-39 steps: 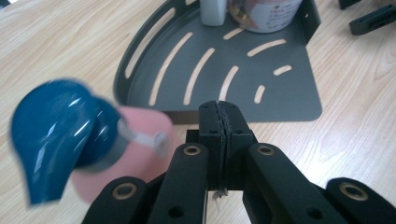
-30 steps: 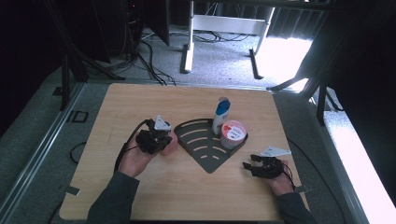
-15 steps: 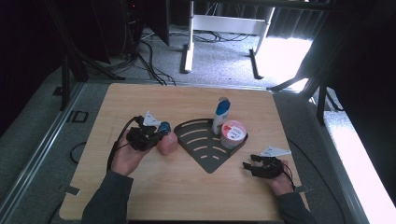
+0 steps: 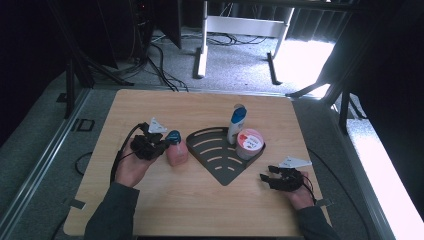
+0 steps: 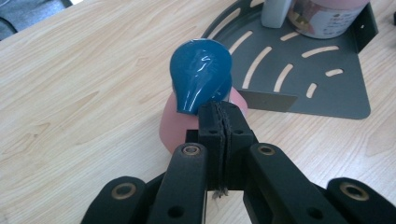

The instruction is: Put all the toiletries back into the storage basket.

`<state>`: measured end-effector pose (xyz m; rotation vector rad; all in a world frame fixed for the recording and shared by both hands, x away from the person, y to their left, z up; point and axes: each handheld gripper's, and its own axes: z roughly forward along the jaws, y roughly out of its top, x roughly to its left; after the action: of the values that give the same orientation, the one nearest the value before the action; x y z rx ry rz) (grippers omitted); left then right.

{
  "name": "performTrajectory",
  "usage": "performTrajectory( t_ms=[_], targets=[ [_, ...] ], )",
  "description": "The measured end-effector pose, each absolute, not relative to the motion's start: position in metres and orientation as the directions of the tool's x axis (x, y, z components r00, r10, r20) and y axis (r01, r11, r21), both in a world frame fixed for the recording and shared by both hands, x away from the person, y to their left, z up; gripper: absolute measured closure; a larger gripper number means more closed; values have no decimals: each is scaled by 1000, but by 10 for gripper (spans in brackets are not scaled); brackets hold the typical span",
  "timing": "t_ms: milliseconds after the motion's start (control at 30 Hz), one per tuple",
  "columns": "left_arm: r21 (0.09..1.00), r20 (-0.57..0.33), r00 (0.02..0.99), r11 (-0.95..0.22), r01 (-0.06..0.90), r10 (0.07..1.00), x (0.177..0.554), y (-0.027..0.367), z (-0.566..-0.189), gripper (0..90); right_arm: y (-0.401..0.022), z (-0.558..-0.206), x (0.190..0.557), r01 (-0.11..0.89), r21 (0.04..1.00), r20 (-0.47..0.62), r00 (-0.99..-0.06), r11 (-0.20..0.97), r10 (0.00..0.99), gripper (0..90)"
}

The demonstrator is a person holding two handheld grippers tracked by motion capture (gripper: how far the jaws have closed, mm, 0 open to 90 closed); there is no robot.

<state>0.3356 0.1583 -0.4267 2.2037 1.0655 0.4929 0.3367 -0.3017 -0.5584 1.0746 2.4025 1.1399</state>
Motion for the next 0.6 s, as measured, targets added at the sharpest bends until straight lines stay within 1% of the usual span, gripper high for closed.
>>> performTrajectory(
  t_ms=[200,433,600],
  targets=[
    [680,57,577,-455,575,815,339,167,-425,881,-302,-558,337,509,754,66,-688,415,723,440],
    [669,80,532,-441,598,843,344,175,-427,877,-302,-558,337,509,754,67,-687,414,723,440],
    [667,79,523,-434,605,849,350,176,-429,869,-302,-558,337,509,754,67,-687,414,724,440]
  ],
)
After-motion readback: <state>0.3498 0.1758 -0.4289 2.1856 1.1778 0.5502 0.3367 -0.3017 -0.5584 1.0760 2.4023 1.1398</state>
